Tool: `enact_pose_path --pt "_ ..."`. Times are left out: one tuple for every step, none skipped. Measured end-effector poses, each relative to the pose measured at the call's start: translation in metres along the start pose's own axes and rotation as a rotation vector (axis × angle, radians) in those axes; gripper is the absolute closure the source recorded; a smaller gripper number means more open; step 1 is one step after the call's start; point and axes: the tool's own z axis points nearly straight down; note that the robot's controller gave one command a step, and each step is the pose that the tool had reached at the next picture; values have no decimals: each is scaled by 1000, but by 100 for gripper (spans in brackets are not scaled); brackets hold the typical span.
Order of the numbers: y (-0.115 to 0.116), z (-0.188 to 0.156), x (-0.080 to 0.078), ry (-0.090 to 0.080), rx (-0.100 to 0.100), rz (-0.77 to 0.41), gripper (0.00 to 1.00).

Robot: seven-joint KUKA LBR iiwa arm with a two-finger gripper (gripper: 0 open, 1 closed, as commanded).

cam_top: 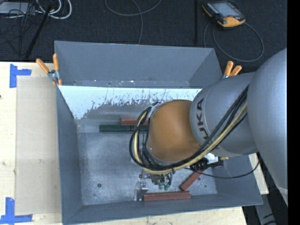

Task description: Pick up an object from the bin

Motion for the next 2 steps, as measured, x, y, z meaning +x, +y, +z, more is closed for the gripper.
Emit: enact_pose_path --pt "-14 -12 -6 -4 -2 225 0" --pt "-34 12 -3 -4 -1 -27 0"
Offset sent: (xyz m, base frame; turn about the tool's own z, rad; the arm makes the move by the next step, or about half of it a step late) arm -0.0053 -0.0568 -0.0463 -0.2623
